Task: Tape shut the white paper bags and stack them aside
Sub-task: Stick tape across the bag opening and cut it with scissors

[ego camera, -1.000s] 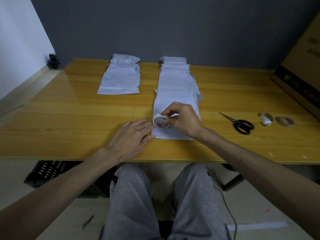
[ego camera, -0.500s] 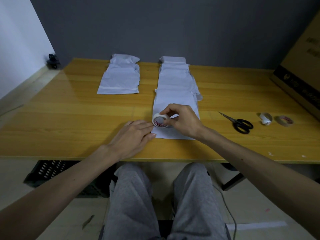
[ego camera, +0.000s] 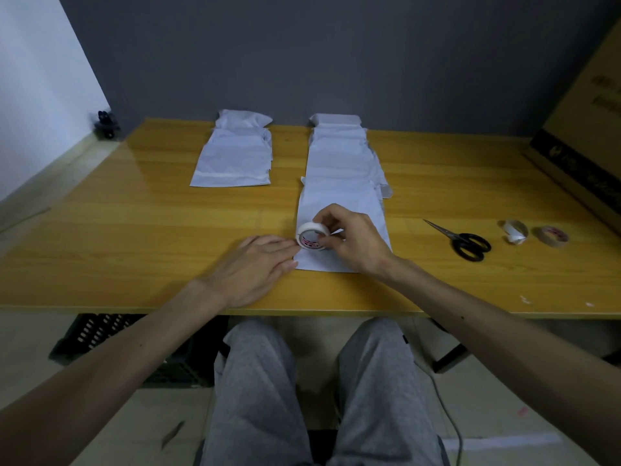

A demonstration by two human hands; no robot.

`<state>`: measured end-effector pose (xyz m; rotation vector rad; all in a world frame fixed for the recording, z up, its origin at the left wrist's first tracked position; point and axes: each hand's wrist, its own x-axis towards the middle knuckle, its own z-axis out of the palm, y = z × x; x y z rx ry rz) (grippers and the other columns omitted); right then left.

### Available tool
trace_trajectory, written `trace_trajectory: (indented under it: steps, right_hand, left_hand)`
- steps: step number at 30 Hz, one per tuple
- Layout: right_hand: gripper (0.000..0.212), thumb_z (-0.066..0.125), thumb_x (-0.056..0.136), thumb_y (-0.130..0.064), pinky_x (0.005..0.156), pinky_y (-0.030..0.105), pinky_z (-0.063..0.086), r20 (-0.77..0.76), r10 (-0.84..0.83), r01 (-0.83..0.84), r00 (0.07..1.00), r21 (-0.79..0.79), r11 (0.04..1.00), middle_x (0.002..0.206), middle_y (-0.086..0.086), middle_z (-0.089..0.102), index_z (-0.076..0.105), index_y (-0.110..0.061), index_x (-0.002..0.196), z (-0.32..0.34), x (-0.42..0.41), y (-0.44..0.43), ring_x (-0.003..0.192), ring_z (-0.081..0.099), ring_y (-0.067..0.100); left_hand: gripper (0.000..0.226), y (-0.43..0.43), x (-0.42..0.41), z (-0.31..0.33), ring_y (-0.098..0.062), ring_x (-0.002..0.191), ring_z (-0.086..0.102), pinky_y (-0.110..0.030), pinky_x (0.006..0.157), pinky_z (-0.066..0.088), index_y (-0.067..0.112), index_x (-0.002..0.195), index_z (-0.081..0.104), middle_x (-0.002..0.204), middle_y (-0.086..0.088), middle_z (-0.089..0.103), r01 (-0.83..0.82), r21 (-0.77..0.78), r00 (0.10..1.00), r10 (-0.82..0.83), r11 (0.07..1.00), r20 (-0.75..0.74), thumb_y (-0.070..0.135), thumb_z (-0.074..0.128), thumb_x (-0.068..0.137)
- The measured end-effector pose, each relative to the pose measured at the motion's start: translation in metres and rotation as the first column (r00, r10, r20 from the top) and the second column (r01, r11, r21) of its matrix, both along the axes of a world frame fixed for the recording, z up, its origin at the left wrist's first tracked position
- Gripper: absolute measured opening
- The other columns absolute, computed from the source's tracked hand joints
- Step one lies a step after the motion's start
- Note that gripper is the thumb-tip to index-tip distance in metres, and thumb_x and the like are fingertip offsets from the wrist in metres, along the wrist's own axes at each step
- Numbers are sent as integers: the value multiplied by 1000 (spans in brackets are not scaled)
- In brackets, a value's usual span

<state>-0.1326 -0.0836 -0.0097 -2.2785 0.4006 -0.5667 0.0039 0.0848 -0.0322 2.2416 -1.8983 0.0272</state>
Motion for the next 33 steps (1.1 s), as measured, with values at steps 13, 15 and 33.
trace_trajectory:
  steps: [13,15,33]
  right_hand:
    - [32,69,83,-1,69,12,50,26,-26,26,999,-11,1000,91,-2,64,58,-15,109,-2,1,1,79,62,6]
    - [25,70,82,-1,70,11,49,43,-23,24,999,-36,999,91,-2,66,61,-12,103,-2,1,0,82,63,11]
    - [24,69,83,-1,78,35,52,-23,81,-85,996,-219,972,94,7,66,71,-5,106,2,1,-7,86,62,21]
  left_hand:
    - [49,-3,-12,3,-3,144,18,-17,112,9,26,149,30,155,11,30,-22,39,993,26,999,-118,41,29,103]
    - [52,-3,-12,3,-3,144,17,-15,109,7,25,150,27,156,10,28,-18,50,996,22,999,-89,47,24,103]
    - [52,-10,-10,15,-6,145,17,-35,119,8,28,149,31,154,13,32,-51,193,996,35,980,87,46,16,103]
